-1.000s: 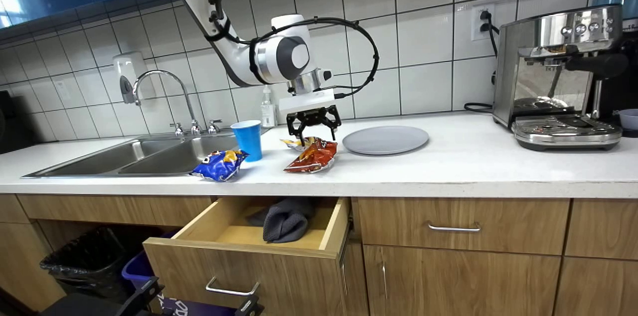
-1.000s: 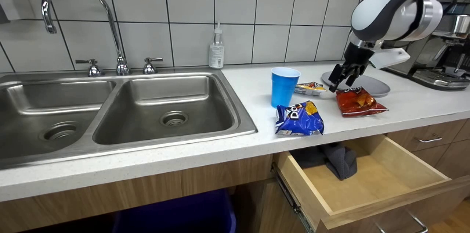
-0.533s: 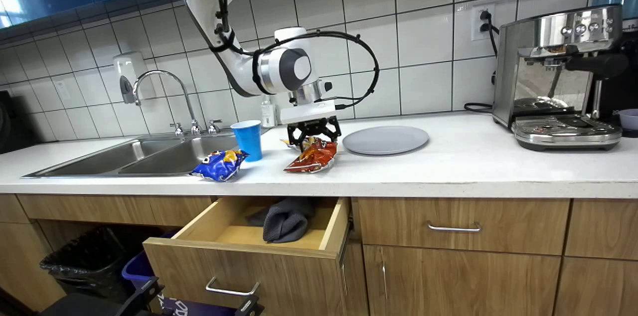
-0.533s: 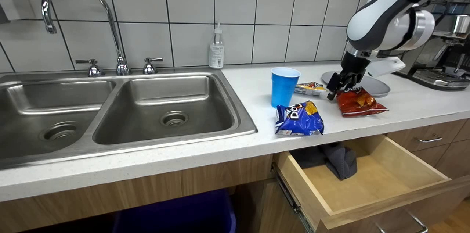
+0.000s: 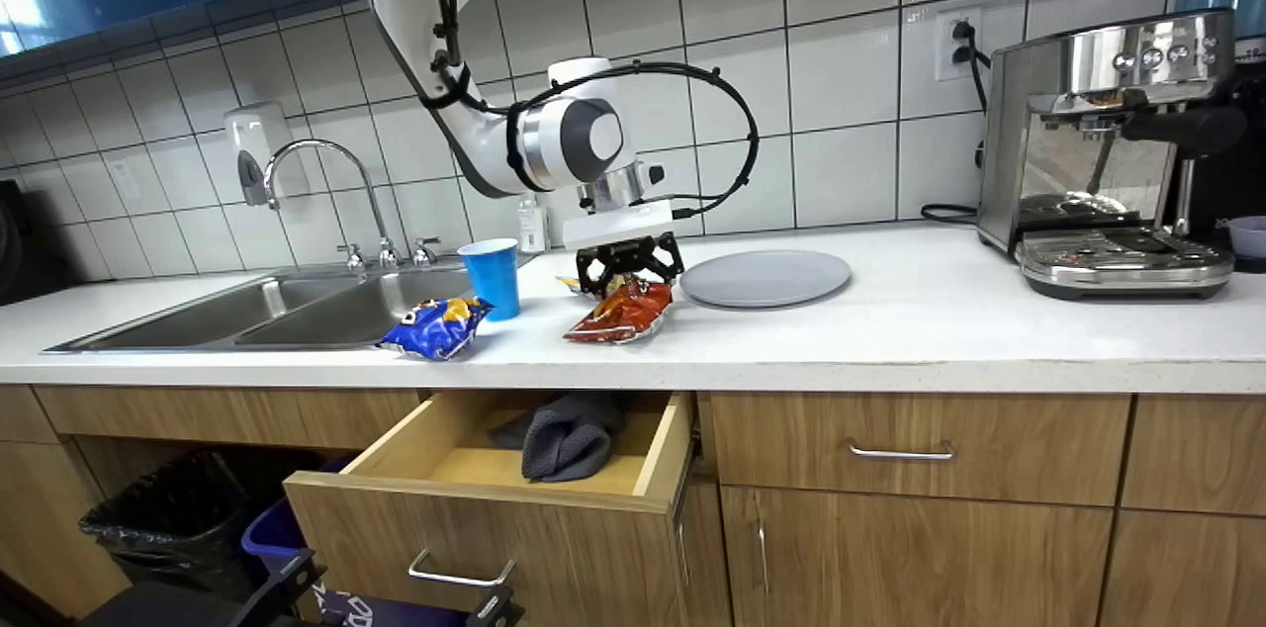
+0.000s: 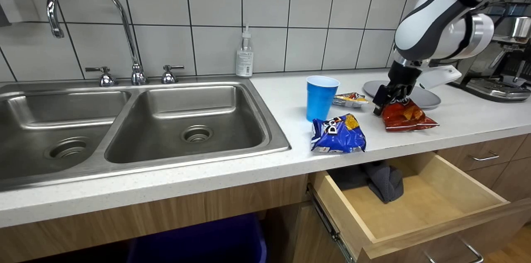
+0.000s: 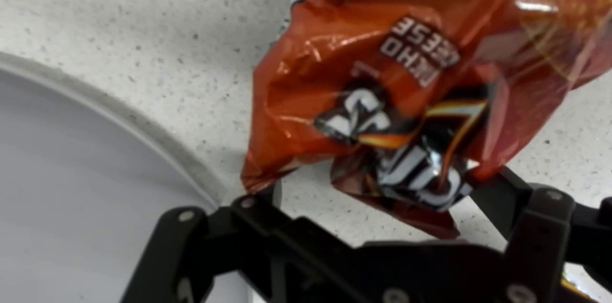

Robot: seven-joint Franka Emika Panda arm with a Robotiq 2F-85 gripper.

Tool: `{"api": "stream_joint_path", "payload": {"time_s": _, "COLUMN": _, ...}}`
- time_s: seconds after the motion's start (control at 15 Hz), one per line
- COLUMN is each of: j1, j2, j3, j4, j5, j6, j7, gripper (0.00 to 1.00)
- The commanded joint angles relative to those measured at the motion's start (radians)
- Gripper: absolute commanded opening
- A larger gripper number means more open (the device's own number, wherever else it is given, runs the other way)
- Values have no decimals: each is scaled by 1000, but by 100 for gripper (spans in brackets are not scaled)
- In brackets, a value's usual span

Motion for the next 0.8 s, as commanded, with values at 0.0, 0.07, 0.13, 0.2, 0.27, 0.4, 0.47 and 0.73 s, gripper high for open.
{"api": "stream_joint_path", "payload": {"time_s": 0.0, "j1": 10, "j2": -56, "j3": -21, "j4": -52, "j5": -46, "j6": -31, "j7": 29, "gripper": 100}}
{"api": "stream_joint_path", "payload": {"time_s": 0.07, "j1": 7, "j2": -62, "j3": -18, "j4": -61, "j5": -47, "j6": -34, "j7": 24, "gripper": 100}}
{"api": "stream_joint_path", "payload": {"time_s": 0.13, "j1": 6, "j2": -67, "j3": -18, "j4": -71, "j5": -49, "j6": -33, "j7": 24, "gripper": 100}}
{"api": "stream_joint_path", "payload": {"time_s": 0.2, "j1": 8, "j2": -71, "j3": -20, "j4": -80, "j5": -51, "j6": -34, "j7": 26, "gripper": 100}}
{"api": "stream_joint_path", "payload": {"time_s": 0.27, "j1": 9, "j2": -76, "j3": -20, "j4": -91, "j5": -51, "j6": -34, "j7": 28, "gripper": 100}}
{"api": "stream_joint_path", "payload": {"time_s": 0.4, "j1": 8, "j2": -84, "j3": -19, "j4": -112, "j5": -48, "j6": -32, "j7": 29, "gripper": 100}}
{"api": "stream_joint_path", "payload": {"time_s": 0.47, "j1": 8, "j2": -85, "j3": -20, "j4": -120, "j5": -47, "j6": -29, "j7": 32, "gripper": 100}}
{"api": "stream_joint_path", "payload": {"time_s": 0.73, "j1": 12, "j2": -111, "j3": -28, "j4": -161, "j5": -47, "j6": -23, "j7": 55, "gripper": 100}}
